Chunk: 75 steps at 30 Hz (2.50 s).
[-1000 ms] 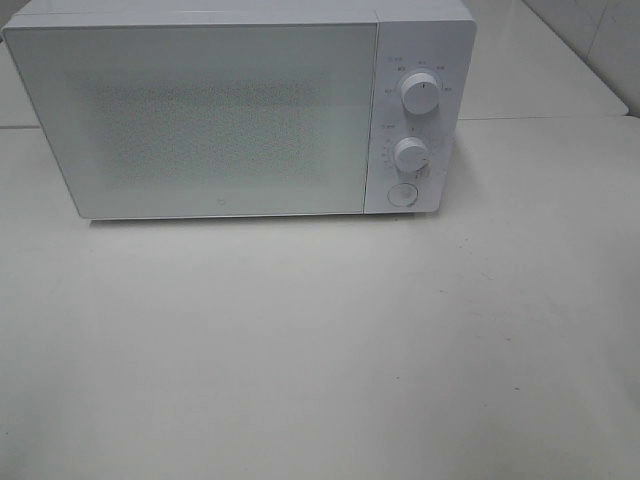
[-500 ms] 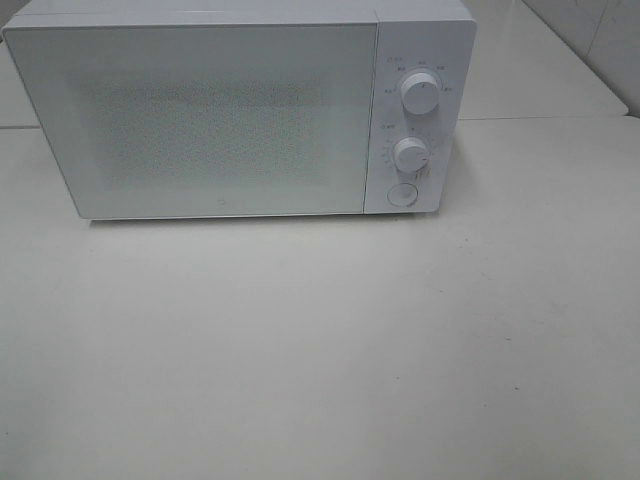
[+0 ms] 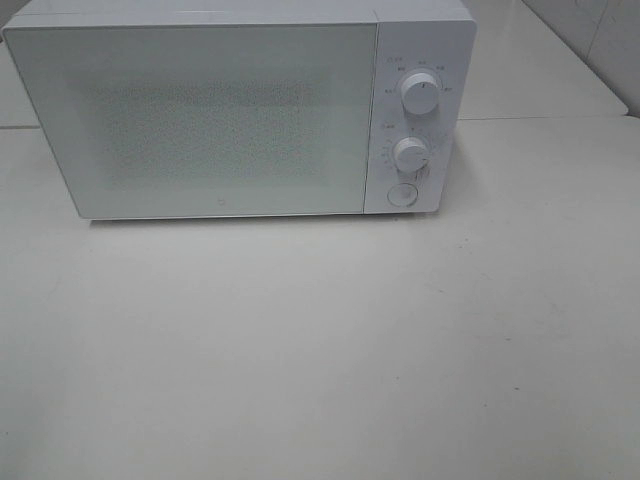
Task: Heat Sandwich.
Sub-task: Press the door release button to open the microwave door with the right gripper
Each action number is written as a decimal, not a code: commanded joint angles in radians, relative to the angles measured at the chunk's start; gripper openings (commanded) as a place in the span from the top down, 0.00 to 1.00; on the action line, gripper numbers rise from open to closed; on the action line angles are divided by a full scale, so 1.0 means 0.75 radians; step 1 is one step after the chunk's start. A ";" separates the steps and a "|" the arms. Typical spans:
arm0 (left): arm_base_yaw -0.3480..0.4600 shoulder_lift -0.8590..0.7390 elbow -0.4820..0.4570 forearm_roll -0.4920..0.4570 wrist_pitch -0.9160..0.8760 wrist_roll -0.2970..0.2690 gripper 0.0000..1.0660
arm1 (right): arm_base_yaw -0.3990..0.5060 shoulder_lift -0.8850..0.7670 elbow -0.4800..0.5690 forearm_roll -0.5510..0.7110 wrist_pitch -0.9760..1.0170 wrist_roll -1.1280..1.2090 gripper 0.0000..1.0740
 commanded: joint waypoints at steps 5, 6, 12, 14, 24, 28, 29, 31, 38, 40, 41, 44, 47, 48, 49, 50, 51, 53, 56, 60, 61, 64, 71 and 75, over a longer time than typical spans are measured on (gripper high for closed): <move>0.001 -0.027 0.003 -0.009 -0.012 -0.001 0.24 | -0.003 -0.087 0.003 0.013 -0.005 -0.024 0.38; 0.001 -0.027 0.003 -0.009 -0.012 -0.001 0.24 | -0.003 -0.087 0.003 0.020 -0.005 -0.033 0.38; 0.001 -0.023 0.003 -0.008 -0.012 0.000 0.24 | -0.023 -0.087 0.003 0.023 -0.005 -0.033 0.38; 0.001 -0.023 0.003 -0.008 -0.012 0.000 0.24 | -0.089 -0.087 0.003 0.023 -0.005 -0.033 0.38; 0.001 -0.023 0.003 -0.008 -0.012 0.000 0.24 | -0.141 -0.087 0.003 0.023 -0.005 -0.033 0.38; 0.001 -0.023 0.003 -0.008 -0.012 0.000 0.24 | -0.141 -0.087 0.003 0.023 -0.005 -0.033 0.38; 0.001 -0.023 0.003 -0.008 -0.012 0.000 0.24 | -0.141 -0.087 0.003 0.023 -0.005 -0.033 0.38; 0.001 -0.023 0.003 -0.008 -0.012 0.000 0.24 | -0.141 -0.087 0.003 0.023 -0.005 -0.033 0.38; 0.001 -0.023 0.003 -0.008 -0.012 0.000 0.24 | -0.141 -0.087 0.003 0.023 -0.005 -0.025 0.38; 0.001 -0.023 0.003 -0.008 -0.012 0.000 0.24 | -0.141 -0.087 0.003 0.023 -0.005 -0.025 0.38; 0.001 -0.023 0.003 -0.008 -0.012 0.000 0.24 | -0.141 -0.087 0.003 0.023 -0.005 -0.025 0.38; 0.001 -0.023 0.003 -0.008 -0.012 0.000 0.24 | -0.141 -0.087 0.003 0.023 -0.005 -0.019 0.38; 0.001 -0.023 0.003 -0.008 -0.012 0.000 0.24 | -0.141 -0.087 0.003 0.021 -0.005 -0.016 0.38; 0.001 -0.023 0.003 -0.008 -0.012 0.000 0.24 | -0.141 -0.087 0.003 0.019 -0.005 -0.012 0.38; 0.001 -0.023 0.003 -0.008 -0.012 0.000 0.24 | -0.141 -0.087 0.003 0.019 -0.005 -0.012 0.38; 0.001 -0.023 0.003 -0.008 -0.012 0.000 0.24 | -0.141 -0.087 0.003 0.019 -0.005 -0.012 0.38; 0.001 -0.023 0.003 -0.008 -0.012 0.000 0.24 | -0.141 -0.087 0.003 0.019 -0.005 -0.012 0.38; 0.001 -0.023 0.003 -0.008 -0.012 0.000 0.24 | -0.141 -0.087 0.003 0.019 -0.005 -0.012 0.38; 0.001 -0.023 0.003 -0.008 -0.012 0.000 0.24 | -0.141 -0.087 0.003 0.019 -0.005 -0.012 0.38; 0.001 -0.023 0.003 -0.008 -0.012 0.000 0.24 | -0.141 -0.085 0.003 0.013 -0.008 0.013 0.38; 0.001 -0.023 0.003 -0.008 -0.012 0.000 0.24 | -0.141 -0.085 0.003 0.009 -0.008 0.015 0.38; 0.001 -0.023 0.003 -0.008 -0.012 0.000 0.24 | -0.141 -0.057 0.003 0.009 -0.009 0.017 0.38; 0.001 -0.023 0.003 -0.008 -0.012 0.000 0.24 | -0.141 0.061 0.003 0.009 -0.009 0.017 0.38; 0.001 -0.023 0.003 -0.008 -0.012 0.000 0.24 | -0.141 0.155 -0.017 0.009 -0.037 0.007 0.38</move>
